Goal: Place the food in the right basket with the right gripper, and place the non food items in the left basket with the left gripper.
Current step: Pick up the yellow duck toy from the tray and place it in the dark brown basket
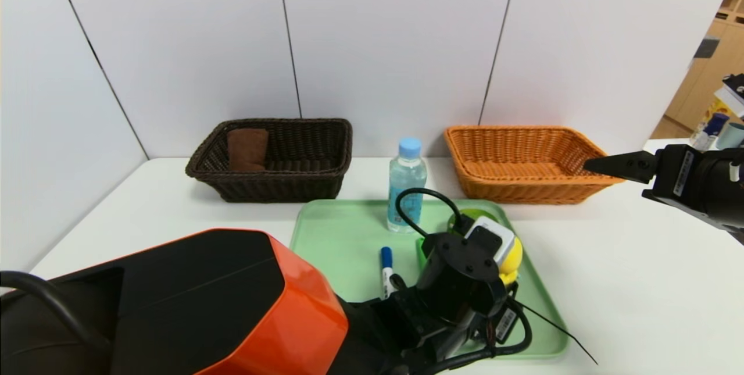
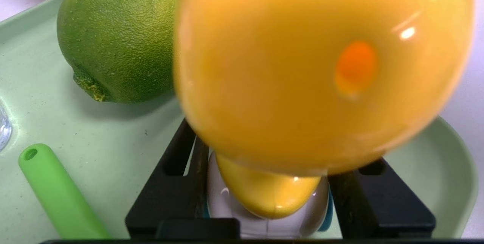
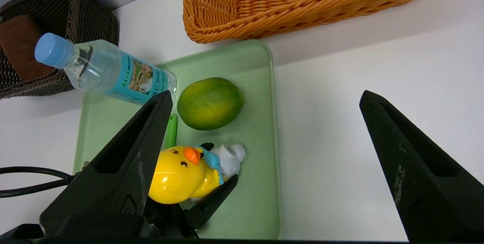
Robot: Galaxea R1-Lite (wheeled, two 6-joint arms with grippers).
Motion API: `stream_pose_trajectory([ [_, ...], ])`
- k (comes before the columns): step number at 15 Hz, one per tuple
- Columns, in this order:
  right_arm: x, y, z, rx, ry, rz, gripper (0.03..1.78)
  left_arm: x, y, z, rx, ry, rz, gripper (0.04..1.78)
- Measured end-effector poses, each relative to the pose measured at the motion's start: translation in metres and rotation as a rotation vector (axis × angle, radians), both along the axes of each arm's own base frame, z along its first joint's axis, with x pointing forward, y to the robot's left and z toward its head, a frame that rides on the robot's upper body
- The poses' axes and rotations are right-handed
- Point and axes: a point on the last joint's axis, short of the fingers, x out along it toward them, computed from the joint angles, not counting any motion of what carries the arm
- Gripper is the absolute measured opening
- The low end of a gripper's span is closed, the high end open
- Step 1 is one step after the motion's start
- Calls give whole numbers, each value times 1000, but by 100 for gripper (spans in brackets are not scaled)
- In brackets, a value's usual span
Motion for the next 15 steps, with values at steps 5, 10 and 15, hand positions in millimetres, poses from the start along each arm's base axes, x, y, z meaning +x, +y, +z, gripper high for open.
stream_pose_trajectory([
  [5,0,0,-3,0,11,0,171,-1,0,2,-8,5,-19,79],
  [10,-1,0,-5,2,18,-2,171,-9,-1,11,-22,7,-52,76],
  [15,-1,-1,-7,0,22,-4,171,-26,0,38,-40,7,-91,75],
])
